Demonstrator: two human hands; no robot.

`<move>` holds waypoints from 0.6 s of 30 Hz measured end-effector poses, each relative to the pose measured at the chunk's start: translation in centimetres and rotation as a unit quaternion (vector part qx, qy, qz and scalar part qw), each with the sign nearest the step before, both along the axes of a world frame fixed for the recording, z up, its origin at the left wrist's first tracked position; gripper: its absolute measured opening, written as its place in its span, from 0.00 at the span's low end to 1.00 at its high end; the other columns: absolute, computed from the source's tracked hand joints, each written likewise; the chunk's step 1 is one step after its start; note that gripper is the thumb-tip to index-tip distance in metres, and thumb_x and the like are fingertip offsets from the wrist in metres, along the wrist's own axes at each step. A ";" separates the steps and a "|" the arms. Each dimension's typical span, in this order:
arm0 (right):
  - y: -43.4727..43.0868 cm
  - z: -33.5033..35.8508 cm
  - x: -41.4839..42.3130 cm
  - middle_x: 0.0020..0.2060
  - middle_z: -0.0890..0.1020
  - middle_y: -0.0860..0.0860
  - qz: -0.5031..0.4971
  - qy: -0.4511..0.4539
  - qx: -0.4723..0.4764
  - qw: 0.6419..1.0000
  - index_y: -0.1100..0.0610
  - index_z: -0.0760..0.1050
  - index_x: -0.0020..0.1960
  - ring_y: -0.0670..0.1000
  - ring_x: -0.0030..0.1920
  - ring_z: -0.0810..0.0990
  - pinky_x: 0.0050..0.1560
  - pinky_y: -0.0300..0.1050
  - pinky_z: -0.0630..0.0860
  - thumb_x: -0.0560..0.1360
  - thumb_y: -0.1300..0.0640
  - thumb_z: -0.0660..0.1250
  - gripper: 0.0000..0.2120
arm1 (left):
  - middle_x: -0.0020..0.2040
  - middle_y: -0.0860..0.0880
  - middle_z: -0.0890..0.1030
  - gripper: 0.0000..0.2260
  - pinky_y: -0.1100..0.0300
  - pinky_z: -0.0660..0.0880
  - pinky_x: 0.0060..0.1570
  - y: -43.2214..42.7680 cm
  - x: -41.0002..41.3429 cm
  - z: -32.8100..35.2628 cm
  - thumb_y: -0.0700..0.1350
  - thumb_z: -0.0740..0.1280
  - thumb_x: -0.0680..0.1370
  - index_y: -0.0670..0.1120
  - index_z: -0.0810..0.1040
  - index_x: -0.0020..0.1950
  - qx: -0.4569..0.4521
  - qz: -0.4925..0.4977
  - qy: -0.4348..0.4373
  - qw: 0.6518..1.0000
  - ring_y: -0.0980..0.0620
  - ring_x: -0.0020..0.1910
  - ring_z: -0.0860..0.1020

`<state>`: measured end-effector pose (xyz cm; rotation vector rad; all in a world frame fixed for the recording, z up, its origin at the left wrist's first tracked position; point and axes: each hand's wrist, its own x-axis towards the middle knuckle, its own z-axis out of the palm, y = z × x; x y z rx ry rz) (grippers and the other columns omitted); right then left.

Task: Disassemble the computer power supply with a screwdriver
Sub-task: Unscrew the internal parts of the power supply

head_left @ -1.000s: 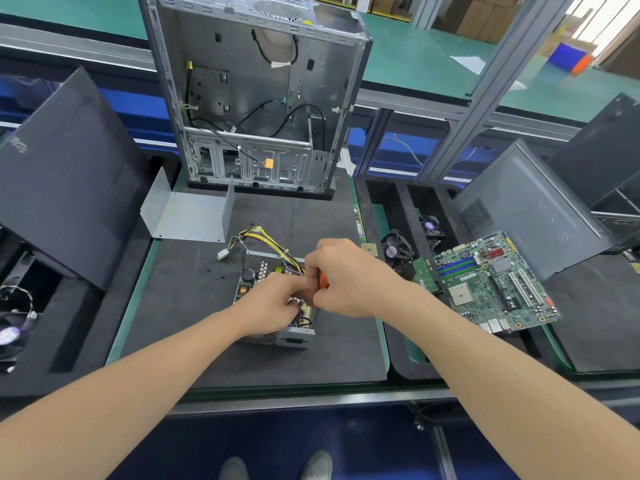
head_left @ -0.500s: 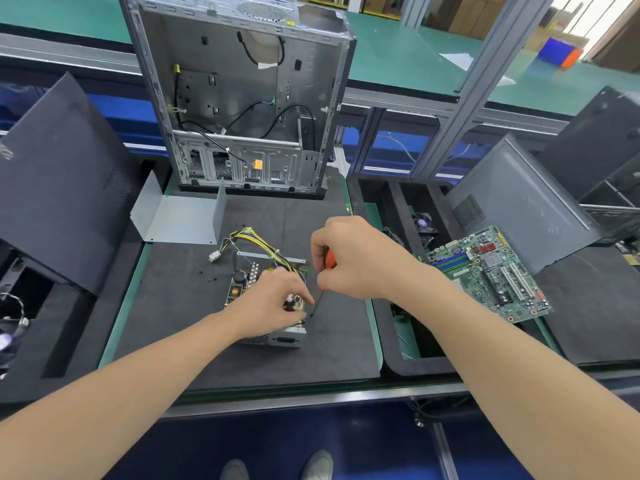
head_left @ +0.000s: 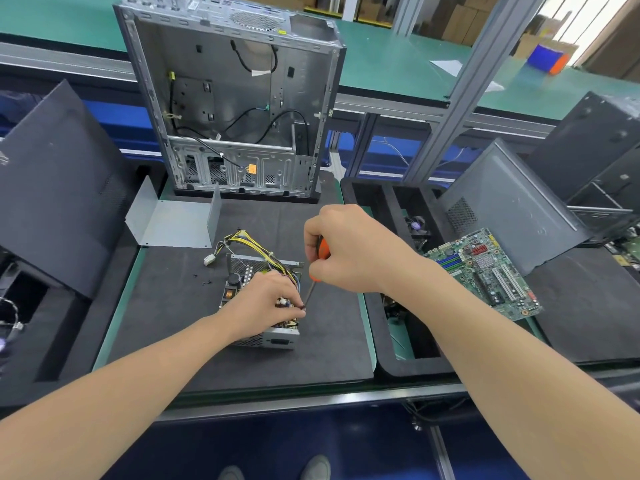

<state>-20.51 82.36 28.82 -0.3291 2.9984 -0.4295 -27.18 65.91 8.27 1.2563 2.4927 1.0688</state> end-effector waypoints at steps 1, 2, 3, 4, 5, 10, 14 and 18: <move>0.0 0.0 0.0 0.37 0.74 0.42 0.000 -0.001 0.002 1.000 0.53 0.79 0.40 0.48 0.46 0.74 0.46 0.50 0.79 0.69 0.61 0.69 0.04 | 0.44 0.61 0.83 0.04 0.67 0.67 0.54 0.0 0.0 0.0 0.51 0.79 0.75 0.53 0.89 0.46 0.003 0.000 0.003 1.000 0.62 0.49 0.75; -0.1 0.0 -0.1 0.37 0.74 0.42 -0.001 -0.002 0.004 1.000 0.53 0.79 0.40 0.48 0.46 0.75 0.46 0.49 0.79 0.69 0.61 0.69 0.04 | 0.44 0.61 0.84 0.04 0.67 0.68 0.54 0.0 0.1 0.0 0.51 0.79 0.76 0.52 0.89 0.47 0.007 0.002 0.004 1.000 0.61 0.48 0.75; -0.1 0.1 -0.2 0.37 0.74 0.42 -0.001 -0.003 0.005 1.000 0.53 0.79 0.40 0.48 0.47 0.75 0.46 0.50 0.79 0.69 0.61 0.69 0.04 | 0.44 0.60 0.84 0.04 0.66 0.68 0.54 -0.1 0.1 0.0 0.51 0.78 0.76 0.52 0.89 0.47 0.010 0.007 0.002 1.000 0.59 0.48 0.76; -0.2 0.1 -0.2 0.37 0.74 0.42 -0.001 -0.004 0.005 1.000 0.53 0.79 0.40 0.49 0.47 0.75 0.46 0.50 0.79 0.69 0.61 0.69 0.04 | 0.44 0.59 0.84 0.04 0.65 0.69 0.54 -0.1 0.2 0.0 0.51 0.78 0.76 0.51 0.89 0.47 0.013 0.014 0.001 1.000 0.58 0.48 0.76; -0.3 0.1 -0.3 0.37 0.74 0.42 -0.001 -0.003 0.007 1.000 0.53 0.79 0.39 0.49 0.47 0.76 0.46 0.50 0.79 0.69 0.61 0.69 0.04 | 0.44 0.58 0.85 0.04 0.65 0.69 0.54 -0.2 0.2 0.0 0.50 0.78 0.76 0.51 0.89 0.47 0.014 0.021 -0.001 1.000 0.57 0.49 0.77; -0.6 -0.1 -0.6 0.38 0.74 0.43 -0.010 -0.001 0.013 1.000 0.52 0.77 0.38 0.49 0.48 0.75 0.47 0.52 0.80 0.69 0.62 0.69 0.06 | 0.39 0.59 0.83 0.05 0.59 0.72 0.51 -0.5 0.4 0.9 0.45 0.76 0.78 0.48 0.88 0.42 0.027 0.078 0.015 0.996 0.54 0.45 0.77; -0.9 0.0 -1.2 0.37 0.74 0.43 -0.008 -0.001 0.015 1.000 0.51 0.75 0.37 0.51 0.50 0.76 0.48 0.53 0.80 0.69 0.61 0.69 0.06 | 0.39 0.57 0.81 0.07 0.58 0.70 0.47 -3.1 -1.2 1.8 0.47 0.72 0.81 0.48 0.85 0.44 0.059 0.217 0.038 0.974 0.56 0.41 0.77; -1.9 -0.1 -2.2 0.38 0.74 0.43 -0.006 -0.004 0.017 1.000 0.49 0.74 0.37 0.52 0.50 0.77 0.49 0.53 0.80 0.70 0.60 0.68 0.07 | 0.39 0.55 0.77 0.08 0.49 0.75 0.49 -8.5 -2.9 0.4 0.46 0.68 0.83 0.45 0.85 0.49 -0.012 0.295 0.061 0.953 0.50 0.41 0.76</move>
